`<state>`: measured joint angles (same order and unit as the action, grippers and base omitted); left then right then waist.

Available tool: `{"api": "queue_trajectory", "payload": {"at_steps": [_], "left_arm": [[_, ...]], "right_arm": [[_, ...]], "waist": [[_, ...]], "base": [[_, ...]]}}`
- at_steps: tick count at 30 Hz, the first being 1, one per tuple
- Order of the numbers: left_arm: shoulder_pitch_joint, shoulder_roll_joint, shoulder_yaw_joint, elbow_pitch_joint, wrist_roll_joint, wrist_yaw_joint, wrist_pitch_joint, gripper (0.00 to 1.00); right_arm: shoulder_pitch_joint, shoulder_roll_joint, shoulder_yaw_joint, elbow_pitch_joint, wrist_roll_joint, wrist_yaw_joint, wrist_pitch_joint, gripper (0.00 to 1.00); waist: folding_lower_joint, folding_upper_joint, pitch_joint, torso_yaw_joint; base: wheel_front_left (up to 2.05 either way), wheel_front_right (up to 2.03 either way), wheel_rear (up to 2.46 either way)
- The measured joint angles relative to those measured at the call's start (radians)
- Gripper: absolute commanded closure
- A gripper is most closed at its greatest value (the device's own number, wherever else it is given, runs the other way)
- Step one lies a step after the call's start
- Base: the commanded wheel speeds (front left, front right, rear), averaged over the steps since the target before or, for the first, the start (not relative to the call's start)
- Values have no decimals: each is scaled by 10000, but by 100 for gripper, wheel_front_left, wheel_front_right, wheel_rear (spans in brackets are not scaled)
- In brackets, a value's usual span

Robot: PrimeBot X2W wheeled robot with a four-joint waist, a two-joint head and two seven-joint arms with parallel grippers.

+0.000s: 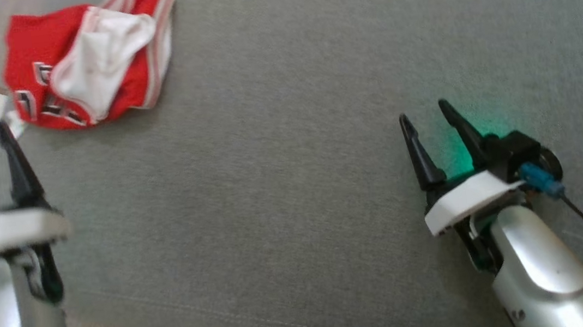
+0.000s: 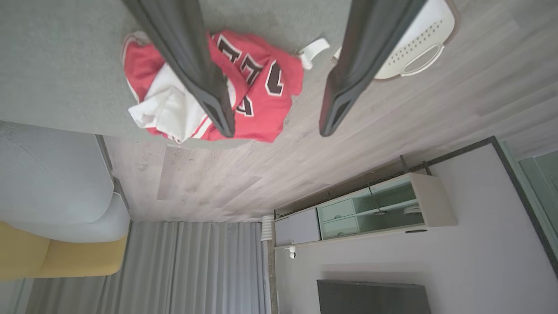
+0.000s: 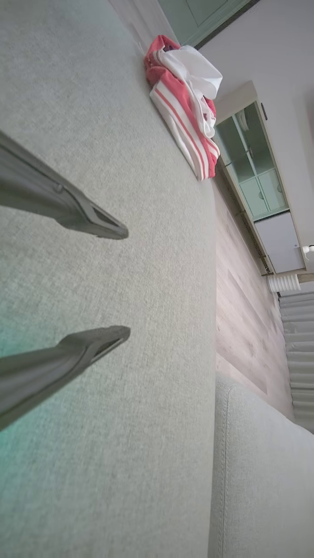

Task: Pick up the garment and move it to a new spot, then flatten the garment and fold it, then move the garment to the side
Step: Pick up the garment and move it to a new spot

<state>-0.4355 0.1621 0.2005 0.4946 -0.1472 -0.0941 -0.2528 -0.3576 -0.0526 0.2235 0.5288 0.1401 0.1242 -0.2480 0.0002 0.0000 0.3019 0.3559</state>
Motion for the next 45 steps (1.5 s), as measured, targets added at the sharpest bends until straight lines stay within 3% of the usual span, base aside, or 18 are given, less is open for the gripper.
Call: {"api": "queue_trajectory", "payload": {"at_steps": [7, 14, 22, 23, 24, 30, 38, 42, 45], "left_arm": [[-2074, 426, -445, 1802, 79, -213, 40, 0], [-3396, 1312, -604, 4098, 77, -276, 309, 0], [-3824, 1363, -629, 5476, 75, 395, 669, 0], [-3858, 1375, -625, 5599, 75, 430, 665, 29], [-3902, 1394, -625, 5689, 75, 426, 656, 100], [-4168, 1402, -777, 5536, 63, 215, 201, 100], [-4827, 1342, -1647, 3586, 174, -244, 4, 100], [-4829, 805, -2052, 2667, -345, -307, -38, 100], [-4832, 238, -3005, 1956, -748, -309, -40, 100]], "right_arm": [[-523, -221, 173, -688, -86, 0, -6, 0], [-938, -259, 435, -1294, -52, 0, -88, 0], [-1197, -297, 445, -1524, 86, 0, -163, 0], [-1222, -301, 433, -1523, 86, 0, -163, 0], [-1227, -303, 428, -1521, 86, 0, -163, 0], [-1204, -305, 238, -1191, 188, 0, -159, 0], [-455, -222, -50, -698, 487, 0, -146, 0], [-138, -157, -203, -640, 633, 0, -144, 0], [43, -130, -284, -608, 830, 0, -144, 0]], "waist": [[0, 0, 1007, -714], [-1, 0, 1722, -1492], [-2, 0, 2134, -2061], [-2, 0, 2150, -2094], [-2, 0, 2151, -2118], [-1, 0, 1803, -2153], [-3, 0, 691, -2393], [-4, 0, 78, -2708], [-4, 0, -288, -3088]], "base": [[0, 0, 0], [0, 0, 0], [0, 0, 0], [0, 0, 0], [0, 0, 0], [0, 0, 0], [0, 0, 0], [0, 0, 0], [0, 0, 0]]}}
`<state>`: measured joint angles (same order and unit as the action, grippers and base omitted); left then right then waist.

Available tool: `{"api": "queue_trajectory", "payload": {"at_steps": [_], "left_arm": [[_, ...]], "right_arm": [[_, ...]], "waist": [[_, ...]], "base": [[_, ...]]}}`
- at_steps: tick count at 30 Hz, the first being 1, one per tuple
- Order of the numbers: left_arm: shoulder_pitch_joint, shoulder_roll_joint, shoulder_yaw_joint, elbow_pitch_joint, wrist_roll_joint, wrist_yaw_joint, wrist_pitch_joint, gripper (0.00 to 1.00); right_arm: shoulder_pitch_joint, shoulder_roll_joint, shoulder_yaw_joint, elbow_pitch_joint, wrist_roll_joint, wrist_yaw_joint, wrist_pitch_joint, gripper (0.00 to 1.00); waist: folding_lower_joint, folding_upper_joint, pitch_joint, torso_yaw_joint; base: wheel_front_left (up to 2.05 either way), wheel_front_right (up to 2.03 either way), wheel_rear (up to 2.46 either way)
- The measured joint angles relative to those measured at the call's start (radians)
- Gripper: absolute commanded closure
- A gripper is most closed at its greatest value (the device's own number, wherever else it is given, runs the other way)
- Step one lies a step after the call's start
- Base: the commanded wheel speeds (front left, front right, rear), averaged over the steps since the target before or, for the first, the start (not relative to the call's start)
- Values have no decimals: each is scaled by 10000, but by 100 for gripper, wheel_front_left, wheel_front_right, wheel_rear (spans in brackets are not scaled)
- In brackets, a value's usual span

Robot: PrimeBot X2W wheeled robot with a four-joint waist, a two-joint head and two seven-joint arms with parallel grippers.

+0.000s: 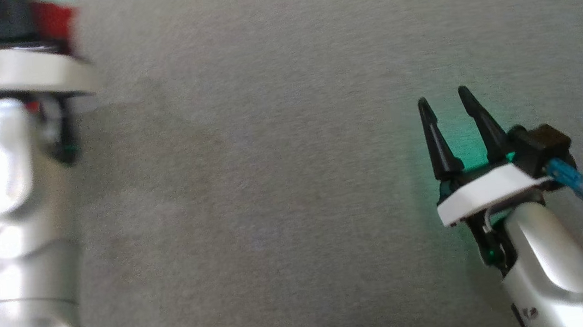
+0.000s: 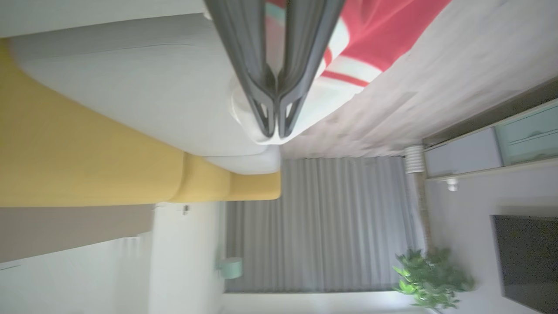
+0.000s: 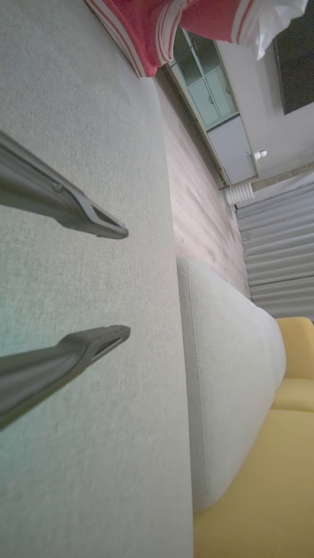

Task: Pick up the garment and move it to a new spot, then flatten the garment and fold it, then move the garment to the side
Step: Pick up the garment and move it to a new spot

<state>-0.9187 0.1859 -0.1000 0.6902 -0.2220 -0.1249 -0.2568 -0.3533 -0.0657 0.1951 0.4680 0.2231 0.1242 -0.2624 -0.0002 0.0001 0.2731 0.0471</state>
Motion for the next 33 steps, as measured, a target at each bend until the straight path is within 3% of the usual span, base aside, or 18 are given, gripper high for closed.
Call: {"api": "queue_trajectory", "payload": {"at_steps": [3, 10, 18, 19, 20, 21, 25, 33], "left_arm": [[22, -523, -1160, -512, -600, -58, 0, 100], [437, -1342, -3241, -1350, -1893, -73, 0, 100], [1516, -1524, -5492, -1779, -3618, 58, 0, 100], [1572, -1530, -5818, -1818, -3722, 205, 0, 81], [1623, -1540, -6077, -1818, -3818, 357, 0, 18], [1682, -1542, -6234, -1810, -3906, 500, 0, 0], [2008, -1530, -6286, -1678, -3885, 984, 0, 0], [4048, -1237, -4146, -1672, -2403, 1601, 2, 0]], "right_arm": [[277, 23, -65, 104, 652, 0, 0, 0], [627, 46, -125, 203, 853, 0, 0, 0], [795, 50, -92, 253, 941, 0, 2, 0], [821, 50, -92, 286, 943, 0, 2, 0], [823, 50, -94, 299, 955, 0, 2, 0], [821, 50, -94, 295, 976, 0, 2, 0], [819, 58, -115, 286, 1039, 0, 2, 0], [831, 71, -245, 282, 1037, 0, 2, 0]], "waist": [[0, 0, -306, -473], [-1, 0, -815, -1700], [1, 0, -1102, -2573], [0, 0, -1130, -2625], [0, 0, -1151, -2651], [0, 0, -1157, -2648], [1, 0, -1164, -2475], [2, 0, -1507, -1969]], "base": [[0, 0, 0], [0, 0, 0], [0, 0, 0], [0, 0, 0], [0, 0, 0], [0, 0, 0], [0, 0, 0], [0, 0, 0]]}}
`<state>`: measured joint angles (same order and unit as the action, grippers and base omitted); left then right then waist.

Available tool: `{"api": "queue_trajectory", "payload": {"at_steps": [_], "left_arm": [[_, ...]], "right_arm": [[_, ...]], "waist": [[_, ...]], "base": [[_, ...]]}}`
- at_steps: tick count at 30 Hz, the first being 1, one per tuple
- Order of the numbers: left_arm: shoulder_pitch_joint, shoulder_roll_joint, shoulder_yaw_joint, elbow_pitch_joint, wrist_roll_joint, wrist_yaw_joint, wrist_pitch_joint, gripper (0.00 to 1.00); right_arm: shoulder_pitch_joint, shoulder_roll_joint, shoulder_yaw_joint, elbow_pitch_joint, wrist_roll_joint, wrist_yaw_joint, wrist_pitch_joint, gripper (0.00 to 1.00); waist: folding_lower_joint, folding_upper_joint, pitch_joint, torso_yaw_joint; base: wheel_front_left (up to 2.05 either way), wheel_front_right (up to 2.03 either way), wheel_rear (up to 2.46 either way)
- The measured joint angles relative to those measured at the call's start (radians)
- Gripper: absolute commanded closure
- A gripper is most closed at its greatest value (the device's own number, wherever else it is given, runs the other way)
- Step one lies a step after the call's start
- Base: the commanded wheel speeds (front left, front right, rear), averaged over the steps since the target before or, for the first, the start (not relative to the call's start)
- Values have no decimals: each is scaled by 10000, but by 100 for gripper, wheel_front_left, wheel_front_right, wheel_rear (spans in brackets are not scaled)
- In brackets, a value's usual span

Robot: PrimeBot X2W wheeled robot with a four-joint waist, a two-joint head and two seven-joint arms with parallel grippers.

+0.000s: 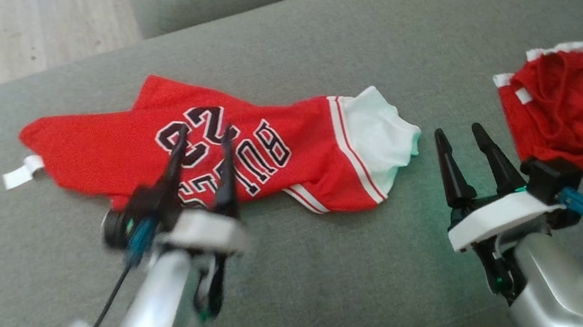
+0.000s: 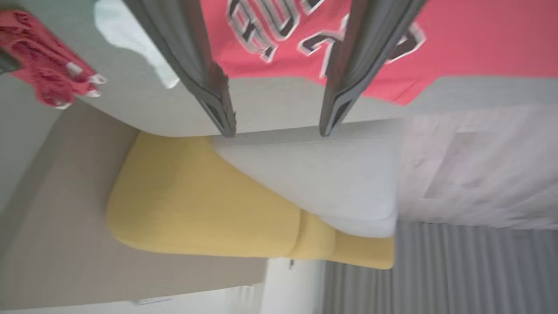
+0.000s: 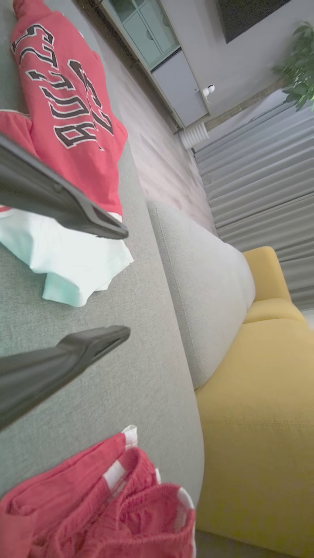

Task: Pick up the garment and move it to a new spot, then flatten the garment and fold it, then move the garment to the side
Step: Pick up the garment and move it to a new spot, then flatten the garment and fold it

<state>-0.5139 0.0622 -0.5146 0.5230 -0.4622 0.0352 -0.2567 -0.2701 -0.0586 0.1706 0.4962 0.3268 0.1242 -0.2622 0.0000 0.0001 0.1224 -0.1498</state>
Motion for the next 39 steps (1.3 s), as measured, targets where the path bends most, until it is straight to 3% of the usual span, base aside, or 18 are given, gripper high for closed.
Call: {"api": "queue_trajectory", "payload": {"at_steps": [3, 10, 19, 30, 39], "left_arm": [[1629, 291, 1220, -537, 786, 180, 0, 0], [4478, 284, 2993, -1521, 1758, 174, 0, 0], [6106, 54, 4474, -1724, 2462, -50, 0, 0], [6205, -105, 4742, -1703, 2786, -370, 0, 0], [6043, -111, 4159, -1645, 2650, -433, 0, 0]], "right_arm": [[255, 8, -67, 13, -8, 0, 0, 0], [954, 35, -19, 140, -15, 0, 0, 0], [1200, 50, -17, 332, -127, 0, 0, 0], [1374, 75, 178, 828, -90, 0, 0, 0], [278, 84, -997, 2238, -351, 0, 44, 0]], "waist": [[0, 0, -297, 251], [-2, 0, -1005, 496], [-2, 0, -1331, 735], [0, 0, -1266, 1077], [0, 0, -817, 1373]], "base": [[0, 0, 0], [0, 0, 0], [0, 0, 0], [0, 0, 0], [0, 0, 0]]}}
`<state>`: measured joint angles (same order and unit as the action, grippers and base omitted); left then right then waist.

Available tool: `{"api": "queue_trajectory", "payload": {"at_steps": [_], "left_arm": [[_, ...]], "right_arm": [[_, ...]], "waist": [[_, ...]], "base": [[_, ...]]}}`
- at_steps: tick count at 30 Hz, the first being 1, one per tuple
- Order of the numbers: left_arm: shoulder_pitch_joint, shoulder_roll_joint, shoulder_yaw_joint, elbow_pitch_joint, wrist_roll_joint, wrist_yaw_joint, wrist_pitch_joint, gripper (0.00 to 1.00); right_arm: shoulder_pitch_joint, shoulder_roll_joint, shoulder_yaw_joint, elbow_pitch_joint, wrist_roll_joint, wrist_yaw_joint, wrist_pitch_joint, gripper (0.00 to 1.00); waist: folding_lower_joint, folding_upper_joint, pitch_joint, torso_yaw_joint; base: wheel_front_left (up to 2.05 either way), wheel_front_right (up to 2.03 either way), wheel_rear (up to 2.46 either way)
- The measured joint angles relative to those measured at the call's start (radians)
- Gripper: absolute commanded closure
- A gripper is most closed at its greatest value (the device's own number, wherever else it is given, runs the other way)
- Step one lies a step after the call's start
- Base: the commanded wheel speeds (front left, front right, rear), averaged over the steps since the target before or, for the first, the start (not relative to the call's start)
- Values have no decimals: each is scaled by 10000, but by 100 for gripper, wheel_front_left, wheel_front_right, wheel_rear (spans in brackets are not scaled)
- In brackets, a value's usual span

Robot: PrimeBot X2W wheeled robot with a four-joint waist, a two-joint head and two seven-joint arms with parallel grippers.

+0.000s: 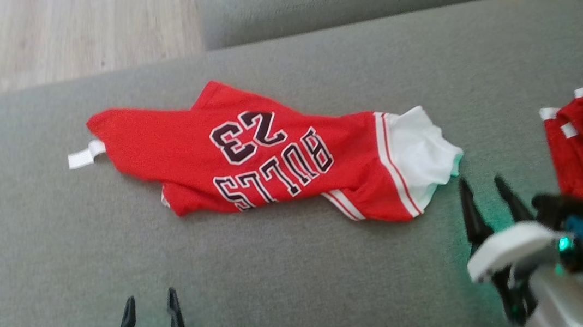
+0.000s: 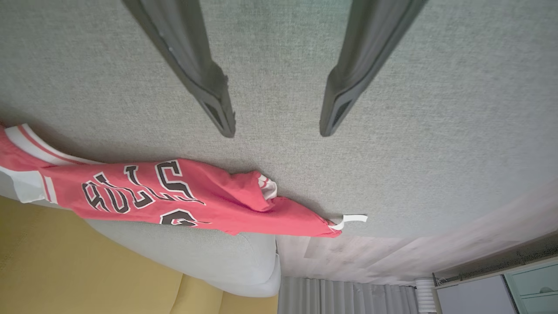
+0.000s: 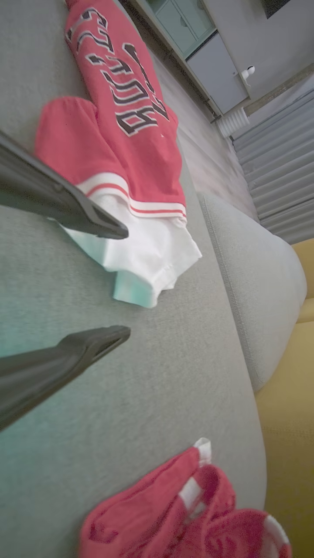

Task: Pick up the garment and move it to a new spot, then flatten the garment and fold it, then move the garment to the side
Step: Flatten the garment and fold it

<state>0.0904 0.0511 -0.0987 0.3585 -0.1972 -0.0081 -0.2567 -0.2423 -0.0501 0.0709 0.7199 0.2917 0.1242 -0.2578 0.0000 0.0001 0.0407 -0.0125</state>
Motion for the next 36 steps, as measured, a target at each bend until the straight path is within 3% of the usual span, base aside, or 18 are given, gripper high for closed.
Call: {"api": "queue_trajectory", "payload": {"at_steps": [6, 13, 36], "left_arm": [[-529, -4, -332, 0, -146, 52, 0, 0], [-733, -6, -596, 8, -242, 86, 0, 0], [-1126, -13, -1356, -54, -483, 82, 0, 0]], "right_arm": [[-1418, -2, -1099, 1551, -1315, 0, 0, 0], [-1869, 0, -1620, 2832, -2130, 0, -2, 0], [-2352, -19, -851, 1388, -955, 0, 0, 0]], "waist": [[2, 0, 565, 271], [2, 0, 1032, 526], [0, 0, 1496, 967]], "base": [[0, 0, 0], [0, 0, 0], [0, 0, 0]]}}
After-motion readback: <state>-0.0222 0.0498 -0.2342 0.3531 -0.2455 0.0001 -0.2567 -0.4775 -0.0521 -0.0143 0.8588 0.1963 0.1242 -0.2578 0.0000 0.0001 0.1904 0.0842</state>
